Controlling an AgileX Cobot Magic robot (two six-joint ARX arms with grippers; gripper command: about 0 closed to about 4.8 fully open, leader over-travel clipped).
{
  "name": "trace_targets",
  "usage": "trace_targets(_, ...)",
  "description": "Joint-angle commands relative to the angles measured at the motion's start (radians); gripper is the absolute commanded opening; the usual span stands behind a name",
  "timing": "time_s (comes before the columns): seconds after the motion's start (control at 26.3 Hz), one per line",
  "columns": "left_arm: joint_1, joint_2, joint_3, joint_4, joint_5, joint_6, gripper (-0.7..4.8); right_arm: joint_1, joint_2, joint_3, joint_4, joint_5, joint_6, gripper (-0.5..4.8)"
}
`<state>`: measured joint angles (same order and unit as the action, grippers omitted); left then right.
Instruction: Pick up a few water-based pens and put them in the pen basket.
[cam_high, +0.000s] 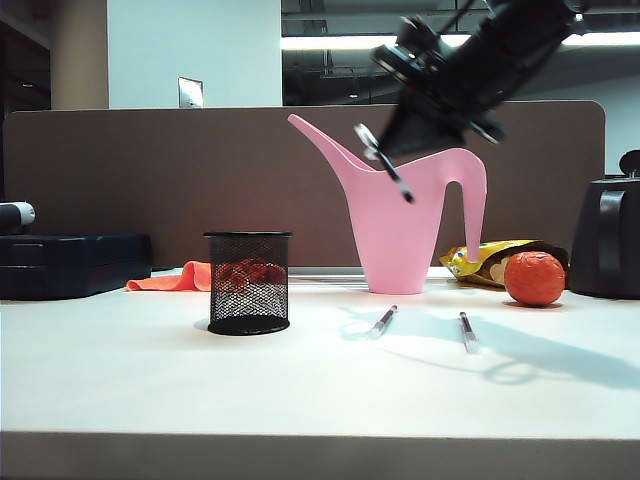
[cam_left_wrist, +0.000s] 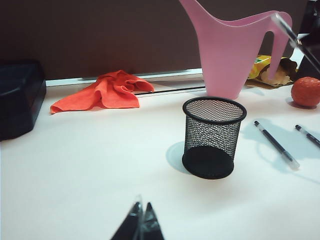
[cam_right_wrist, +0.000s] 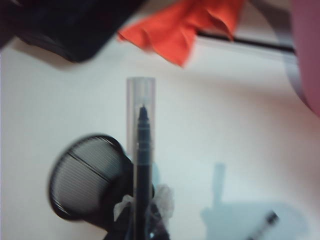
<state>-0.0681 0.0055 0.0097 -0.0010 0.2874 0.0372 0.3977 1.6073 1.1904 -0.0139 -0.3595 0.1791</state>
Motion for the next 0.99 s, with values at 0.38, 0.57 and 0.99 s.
trace_targets(0.38,0.001,0.001,0.001,0.008,0.005,0.008,-0.05,0.1,0.062,0.003,0.388,-0.053,0.01,-0.06)
trace_targets(0.57,0.001,0.001,0.001,0.008,0.005,0.008,-0.05,0.145,0.143,0.003,0.534,-0.062,0.016,-0.06)
trace_targets(0.99,0.001,0.001,0.001,0.008,0.005,0.008,-0.05,0.172,0.322,0.004,0.866,-0.058,0.079,-0.06)
